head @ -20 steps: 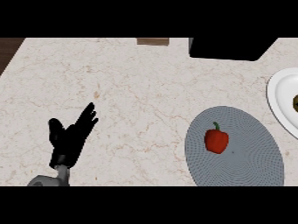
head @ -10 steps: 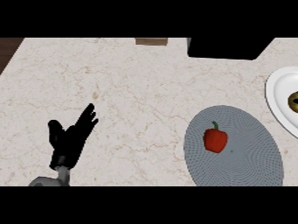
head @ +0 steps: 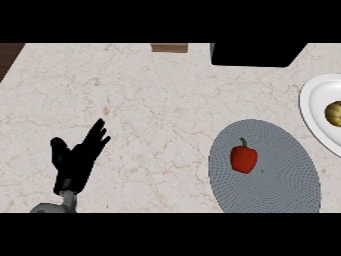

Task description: Pick the squash from the placemat and place it in the plate

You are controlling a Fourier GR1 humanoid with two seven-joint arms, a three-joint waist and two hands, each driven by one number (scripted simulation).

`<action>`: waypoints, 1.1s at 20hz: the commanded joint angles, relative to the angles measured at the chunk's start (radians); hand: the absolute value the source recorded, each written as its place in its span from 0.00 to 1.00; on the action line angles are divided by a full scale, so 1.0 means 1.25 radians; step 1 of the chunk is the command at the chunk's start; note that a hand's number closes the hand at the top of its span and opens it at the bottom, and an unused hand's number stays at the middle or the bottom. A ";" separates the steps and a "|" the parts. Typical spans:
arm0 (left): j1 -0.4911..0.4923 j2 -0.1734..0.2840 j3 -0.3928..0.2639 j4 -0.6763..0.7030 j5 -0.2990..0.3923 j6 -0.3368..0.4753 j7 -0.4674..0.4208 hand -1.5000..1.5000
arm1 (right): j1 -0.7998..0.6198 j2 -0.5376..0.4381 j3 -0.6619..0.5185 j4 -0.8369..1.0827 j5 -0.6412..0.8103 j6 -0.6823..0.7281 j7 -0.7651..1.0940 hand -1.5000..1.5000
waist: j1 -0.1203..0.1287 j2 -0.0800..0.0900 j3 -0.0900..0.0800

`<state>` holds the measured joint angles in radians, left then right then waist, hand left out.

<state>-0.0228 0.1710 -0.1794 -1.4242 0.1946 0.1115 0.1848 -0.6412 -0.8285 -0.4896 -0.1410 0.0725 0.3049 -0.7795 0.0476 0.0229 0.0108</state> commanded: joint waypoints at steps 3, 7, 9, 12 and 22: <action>0.016 -0.001 -0.001 0.024 -0.014 0.003 -0.014 0.50 | 0.079 -0.076 0.004 0.010 0.002 0.198 -0.044 0.00 | -0.011 0.000 -0.001; -0.002 -0.005 0.010 0.016 0.013 -0.013 0.004 0.50 | 0.128 -0.068 0.030 -0.020 0.023 0.236 -0.094 0.00 | -0.015 0.000 0.001; 0.018 0.009 0.016 0.023 0.000 -0.009 -0.011 0.50 | 0.159 -0.106 0.027 -0.029 0.017 0.286 -0.108 0.00 | -0.024 -0.004 0.000; 0.032 -0.006 0.006 0.017 -0.008 0.002 -0.019 0.50 | 0.228 -0.084 0.053 -0.052 0.043 0.239 -0.176 0.00 | -0.029 -0.008 -0.001; 0.017 0.005 0.025 -0.014 0.010 -0.006 0.020 0.50 | 0.283 -0.118 0.064 -0.068 0.044 0.228 -0.203 0.00 | -0.025 -0.011 -0.001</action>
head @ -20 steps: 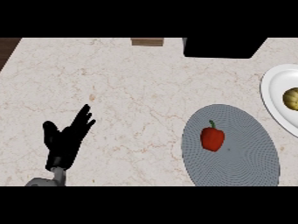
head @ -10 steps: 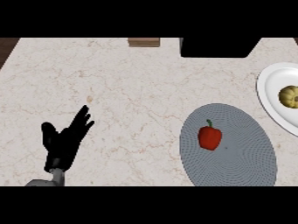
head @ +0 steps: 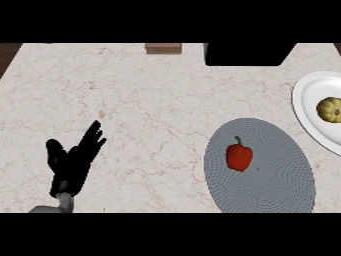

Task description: Pick the squash from the placemat and place it in the plate

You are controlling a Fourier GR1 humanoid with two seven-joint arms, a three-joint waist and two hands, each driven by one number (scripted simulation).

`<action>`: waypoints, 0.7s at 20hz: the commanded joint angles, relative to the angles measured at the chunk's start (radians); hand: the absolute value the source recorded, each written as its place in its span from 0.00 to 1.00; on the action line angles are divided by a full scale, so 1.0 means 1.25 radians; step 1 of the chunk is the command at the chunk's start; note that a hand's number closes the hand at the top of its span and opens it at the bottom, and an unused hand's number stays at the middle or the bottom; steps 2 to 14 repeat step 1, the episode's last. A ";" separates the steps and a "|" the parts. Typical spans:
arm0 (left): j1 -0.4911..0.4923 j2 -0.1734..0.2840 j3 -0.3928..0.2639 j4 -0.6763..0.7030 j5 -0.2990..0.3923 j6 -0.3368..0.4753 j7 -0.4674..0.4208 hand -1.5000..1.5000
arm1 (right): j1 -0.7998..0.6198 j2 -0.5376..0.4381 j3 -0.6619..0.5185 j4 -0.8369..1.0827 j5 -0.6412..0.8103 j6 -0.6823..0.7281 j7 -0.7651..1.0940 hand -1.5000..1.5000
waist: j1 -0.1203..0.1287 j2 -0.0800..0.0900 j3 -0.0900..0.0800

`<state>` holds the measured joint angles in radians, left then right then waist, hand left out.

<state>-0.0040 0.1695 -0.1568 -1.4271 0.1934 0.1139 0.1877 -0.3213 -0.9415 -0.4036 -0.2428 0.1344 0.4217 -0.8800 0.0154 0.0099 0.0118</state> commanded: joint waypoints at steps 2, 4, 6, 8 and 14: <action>0.010 0.022 0.019 0.029 0.005 -0.025 -0.024 0.50 | 0.037 -0.013 0.000 0.010 -0.004 0.125 -0.135 0.00 | -0.003 0.000 -0.003; 0.010 0.022 0.019 0.029 0.005 -0.025 -0.024 0.50 | 0.037 -0.013 0.000 0.010 -0.004 0.125 -0.135 0.00 | -0.003 0.000 -0.003; 0.010 0.022 0.019 0.029 0.005 -0.025 -0.024 0.50 | 0.037 -0.013 0.000 0.010 -0.004 0.125 -0.135 0.00 | -0.003 0.000 -0.003; 0.010 0.022 0.019 0.029 0.005 -0.025 -0.024 0.50 | 0.037 -0.013 0.000 0.010 -0.004 0.125 -0.135 0.00 | -0.003 0.000 -0.003; 0.010 0.022 0.019 0.029 0.005 -0.025 -0.024 0.50 | 0.037 -0.013 0.000 0.010 -0.004 0.125 -0.135 0.00 | -0.003 0.000 -0.003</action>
